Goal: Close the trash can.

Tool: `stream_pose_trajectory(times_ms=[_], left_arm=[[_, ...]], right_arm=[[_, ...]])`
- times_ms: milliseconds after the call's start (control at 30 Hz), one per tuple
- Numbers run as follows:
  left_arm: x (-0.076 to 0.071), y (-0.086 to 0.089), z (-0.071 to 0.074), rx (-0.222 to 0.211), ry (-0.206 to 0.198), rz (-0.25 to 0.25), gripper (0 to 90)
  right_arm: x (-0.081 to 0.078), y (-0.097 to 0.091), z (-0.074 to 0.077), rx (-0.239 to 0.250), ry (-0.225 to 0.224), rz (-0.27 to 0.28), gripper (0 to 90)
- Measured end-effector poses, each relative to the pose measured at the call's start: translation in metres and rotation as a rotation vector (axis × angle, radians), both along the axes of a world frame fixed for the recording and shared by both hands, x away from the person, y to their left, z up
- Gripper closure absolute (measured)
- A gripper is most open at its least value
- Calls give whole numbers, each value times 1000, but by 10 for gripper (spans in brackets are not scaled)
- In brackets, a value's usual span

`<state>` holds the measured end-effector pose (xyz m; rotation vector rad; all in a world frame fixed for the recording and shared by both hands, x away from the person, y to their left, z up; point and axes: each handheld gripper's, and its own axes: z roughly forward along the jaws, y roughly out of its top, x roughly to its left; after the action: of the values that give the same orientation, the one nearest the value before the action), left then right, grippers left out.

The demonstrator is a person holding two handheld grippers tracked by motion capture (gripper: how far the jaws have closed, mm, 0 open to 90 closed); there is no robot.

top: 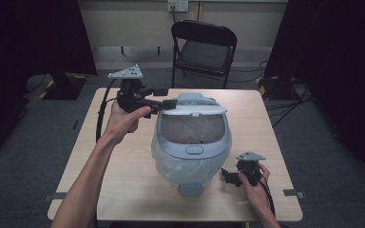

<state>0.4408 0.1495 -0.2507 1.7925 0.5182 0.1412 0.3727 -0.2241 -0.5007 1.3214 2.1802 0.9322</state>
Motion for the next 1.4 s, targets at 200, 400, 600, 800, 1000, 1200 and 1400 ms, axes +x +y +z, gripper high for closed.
stream_pose_trajectory(times_ms=[200,400,600,800,1000,1200,1400], left_arm=[[-15,-15,-3,67,-12,-33,246],[-29,-31,-10,116,-24,-51,223],[-38,-44,-22,154,-54,-43,214],[-45,-49,-25,166,-91,-36,197],[-45,-47,-30,141,-111,-47,193],[-49,-49,-29,163,-111,-31,193],[-55,-53,-30,198,-149,-24,204]], right_arm=[[0,0,0,0,-1,-1,93],[0,0,0,1,0,-2,92],[0,0,0,1,1,-2,92],[0,0,0,1,0,-2,92],[0,0,0,0,0,-3,92],[0,1,0,-1,0,-3,90],[0,1,0,-2,-2,-2,90]])
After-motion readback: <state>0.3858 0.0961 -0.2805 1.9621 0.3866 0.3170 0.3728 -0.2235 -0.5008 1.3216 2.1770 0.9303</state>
